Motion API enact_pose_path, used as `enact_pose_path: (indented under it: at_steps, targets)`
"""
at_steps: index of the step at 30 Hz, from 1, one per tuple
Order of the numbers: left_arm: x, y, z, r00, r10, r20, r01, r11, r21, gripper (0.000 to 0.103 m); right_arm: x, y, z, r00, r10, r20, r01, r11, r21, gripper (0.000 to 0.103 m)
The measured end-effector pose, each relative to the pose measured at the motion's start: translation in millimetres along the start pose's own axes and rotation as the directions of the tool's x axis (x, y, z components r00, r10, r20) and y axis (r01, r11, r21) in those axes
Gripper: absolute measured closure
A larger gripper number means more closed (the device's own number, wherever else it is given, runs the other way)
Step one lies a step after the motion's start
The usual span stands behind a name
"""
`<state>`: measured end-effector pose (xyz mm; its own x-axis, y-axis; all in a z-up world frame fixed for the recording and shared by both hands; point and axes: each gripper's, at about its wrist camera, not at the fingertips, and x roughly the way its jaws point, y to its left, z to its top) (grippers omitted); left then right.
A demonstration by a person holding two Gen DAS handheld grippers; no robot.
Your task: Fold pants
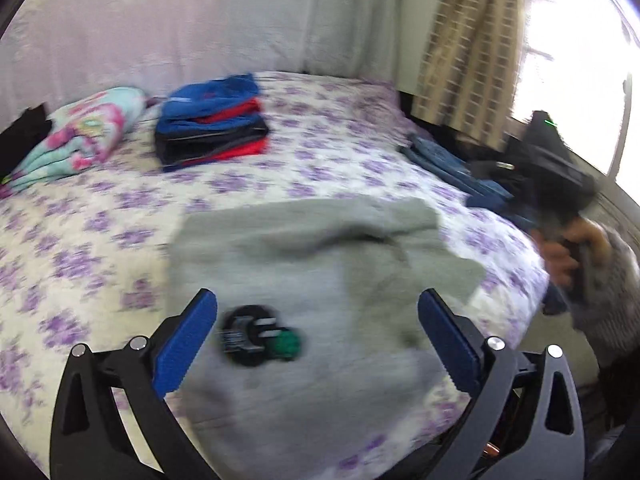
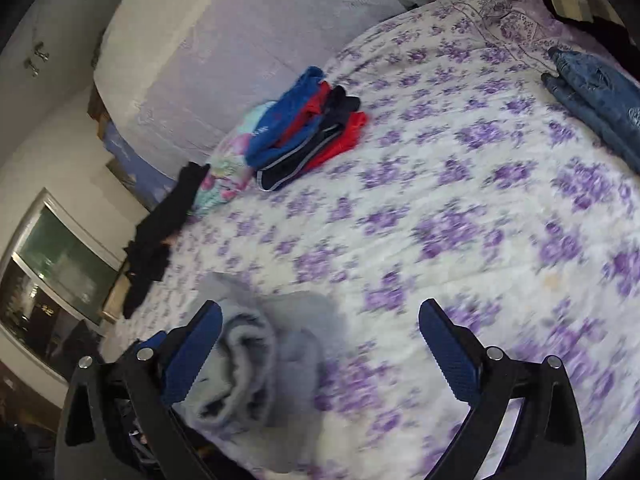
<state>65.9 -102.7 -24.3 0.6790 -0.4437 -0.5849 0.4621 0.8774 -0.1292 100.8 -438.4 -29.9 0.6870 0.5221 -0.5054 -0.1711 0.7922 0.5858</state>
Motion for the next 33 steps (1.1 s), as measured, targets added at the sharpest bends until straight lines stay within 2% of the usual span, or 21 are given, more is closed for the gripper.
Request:
enact_pose_path:
  at_steps: [3, 6, 8, 10, 11, 12, 13, 15, 17, 19, 21, 25, 27, 30, 33]
  targets:
    - [-3.8, 30.5, -0.7, 0.995, 0.096, -0.014, -0.097, 0.992, -0.084, 0.004, -2.0, 42.5, -24.7, 0.99, 0.132, 0.048, -0.131, 0.991, -0.026, 0.004]
    - [1.6, 53.9, -5.9, 0.986, 0.156, -0.062, -0.164, 0.975, -0.153, 0.004, 15.1, 77.8, -35.8, 0.951, 0.308, 0.014, -0.308, 0.951, -0.007, 0.004]
    - [4.4, 64.2, -11.0, 0.984, 0.156, -0.088, -0.17, 0.968, -0.184, 0.004, 33.9, 95.7, -37.5, 0.931, 0.364, -0.028, -0.364, 0.931, -0.001, 0.004]
    - [10.1, 71.0, -16.6, 0.982, 0.141, -0.125, -0.165, 0.964, -0.207, 0.004, 51.6, 97.1, -37.6, 0.946, 0.32, -0.044, -0.32, 0.947, 0.004, 0.004]
    - [12.0, 73.8, -20.0, 0.982, 0.134, -0.136, -0.161, 0.964, -0.212, 0.004, 64.8, 87.2, -38.5, 0.965, 0.255, -0.067, -0.254, 0.967, 0.024, 0.004]
    - [14.7, 76.2, -22.8, 0.981, 0.128, -0.143, -0.157, 0.964, -0.213, 0.004, 75.0, 74.1, -42.4, 0.974, 0.211, -0.079, -0.207, 0.977, 0.049, 0.004]
    - [16.8, 78.0, -26.6, 0.983, 0.115, -0.142, -0.145, 0.964, -0.221, 0.004, 80.8, 61.7, -46.6, 0.977, 0.199, -0.075, -0.194, 0.978, 0.071, 0.007]
    - [19.3, 83.5, -30.2, 0.986, 0.084, -0.142, -0.119, 0.957, -0.264, 0.004, 75.2, 53.0, -49.6, 0.976, 0.21, -0.049, -0.205, 0.974, 0.096, 0.017]
    - [20.6, 87.8, -29.9, 0.987, 0.059, -0.149, -0.1, 0.952, -0.291, 0.004, 59.5, 63.7, -46.9, 0.976, 0.215, -0.029, -0.211, 0.972, 0.102, 0.016]
    - [17.0, 91.0, -28.2, 0.989, 0.049, -0.136, -0.09, 0.947, -0.309, 0.005, 35.0, 76.9, -43.7, 0.974, 0.225, 0.02, -0.226, 0.973, 0.047, 0.009]
    - [12.4, 92.4, -26.9, 0.991, 0.042, -0.124, -0.079, 0.947, -0.312, 0.005, 17.5, 74.6, -45.3, 0.984, 0.173, 0.035, -0.173, 0.985, 0.001, 0.003]
    - [13.8, 89.4, -30.3, 0.991, -0.01, -0.134, -0.035, 0.944, -0.327, 0.005, 22.5, 25.1, -65.6, 0.991, 0.134, -0.005, -0.131, 0.978, 0.163, 0.003]
    - [18.6, 86.0, -32.7, 0.988, -0.035, -0.149, -0.016, 0.944, -0.329, 0.005, 32.4, 6.7, -78.4, 0.989, 0.147, -0.029, -0.136, 0.963, 0.232, 0.003]
    - [26.5, 78.3, -34.8, 0.984, -0.056, -0.169, -0.001, 0.947, -0.32, 0.005, 41.0, -1.9, -87.2, 0.98, 0.196, -0.025, -0.182, 0.943, 0.278, 0.003]
    - [33.8, 75.5, -36.5, 0.978, -0.113, -0.175, 0.047, 0.939, -0.342, 0.005, 50.2, -3.8, -92.3, 0.974, 0.225, -0.037, -0.205, 0.934, 0.292, 0.003]
